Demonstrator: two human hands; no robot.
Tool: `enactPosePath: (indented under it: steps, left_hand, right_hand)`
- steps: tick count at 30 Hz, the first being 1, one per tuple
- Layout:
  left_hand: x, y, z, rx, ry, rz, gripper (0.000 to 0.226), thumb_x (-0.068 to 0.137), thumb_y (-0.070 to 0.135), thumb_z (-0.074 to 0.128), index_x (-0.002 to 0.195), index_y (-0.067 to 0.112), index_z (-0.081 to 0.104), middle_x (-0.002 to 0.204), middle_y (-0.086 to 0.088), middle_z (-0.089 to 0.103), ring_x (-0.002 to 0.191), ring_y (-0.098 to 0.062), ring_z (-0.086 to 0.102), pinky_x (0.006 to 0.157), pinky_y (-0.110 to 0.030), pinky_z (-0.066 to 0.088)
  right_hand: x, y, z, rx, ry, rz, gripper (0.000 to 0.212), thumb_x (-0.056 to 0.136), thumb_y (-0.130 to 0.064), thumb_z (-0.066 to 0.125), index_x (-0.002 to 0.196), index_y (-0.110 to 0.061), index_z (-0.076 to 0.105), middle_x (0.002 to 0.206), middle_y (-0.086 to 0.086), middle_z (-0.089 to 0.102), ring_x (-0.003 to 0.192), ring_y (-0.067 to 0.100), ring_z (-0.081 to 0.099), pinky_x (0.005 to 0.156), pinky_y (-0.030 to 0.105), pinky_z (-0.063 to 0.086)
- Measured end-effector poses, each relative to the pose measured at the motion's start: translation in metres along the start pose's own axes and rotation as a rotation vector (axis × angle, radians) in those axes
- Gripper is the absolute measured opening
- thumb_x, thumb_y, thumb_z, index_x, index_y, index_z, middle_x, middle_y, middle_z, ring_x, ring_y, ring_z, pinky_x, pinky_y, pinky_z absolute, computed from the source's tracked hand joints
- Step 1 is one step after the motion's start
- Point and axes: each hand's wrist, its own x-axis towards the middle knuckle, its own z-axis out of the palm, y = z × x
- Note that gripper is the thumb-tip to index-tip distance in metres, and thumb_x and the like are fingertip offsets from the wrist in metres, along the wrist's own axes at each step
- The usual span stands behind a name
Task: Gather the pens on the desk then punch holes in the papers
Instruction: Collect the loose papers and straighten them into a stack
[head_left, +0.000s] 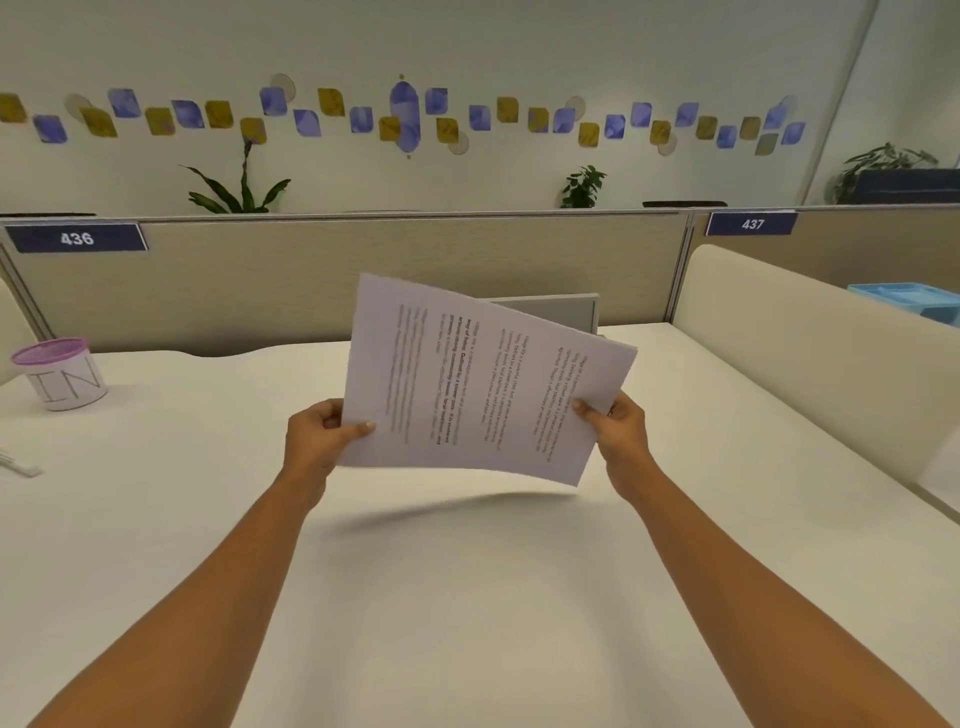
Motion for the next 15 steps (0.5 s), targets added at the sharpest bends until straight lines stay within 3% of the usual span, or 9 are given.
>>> enactPosePath:
  steps: [3, 9, 15]
  left_hand:
    - [0.003, -0.001, 0.002, 0.045, -0.023, 0.02, 0.023, 0.076, -0.004, 0.068, 0.094, 0.009, 0.062, 0.094, -0.006, 0.066, 0.084, -0.025, 0.062, 0.063, -0.025, 0.049]
    - [0.003, 0.001, 0.007, -0.039, -0.004, 0.06, 0.022, 0.077, -0.001, 0.067, 0.087, 0.017, 0.063, 0.085, 0.006, 0.067, 0.079, -0.015, 0.063, 0.064, -0.023, 0.05]
    - [-0.001, -0.013, 0.009, -0.054, -0.058, 0.0, 0.021, 0.084, 0.003, 0.061, 0.102, 0.014, 0.06, 0.102, -0.003, 0.065, 0.086, -0.022, 0.063, 0.07, -0.027, 0.05]
  right_hand:
    - [0.001, -0.006, 0.002, -0.054, 0.0, 0.001, 0.023, 0.09, -0.008, 0.056, 0.113, -0.005, 0.058, 0.113, 0.015, 0.063, 0.096, 0.033, 0.059, 0.09, 0.048, 0.05]
    - [0.004, -0.014, -0.001, -0.051, 0.01, -0.022, 0.023, 0.089, -0.011, 0.059, 0.111, -0.006, 0.059, 0.107, 0.011, 0.064, 0.092, 0.031, 0.061, 0.085, 0.044, 0.052]
    - [-0.007, 0.006, -0.008, -0.101, -0.015, 0.038, 0.031, 0.089, -0.014, 0.059, 0.118, -0.004, 0.056, 0.117, 0.015, 0.063, 0.103, 0.036, 0.06, 0.093, 0.05, 0.05]
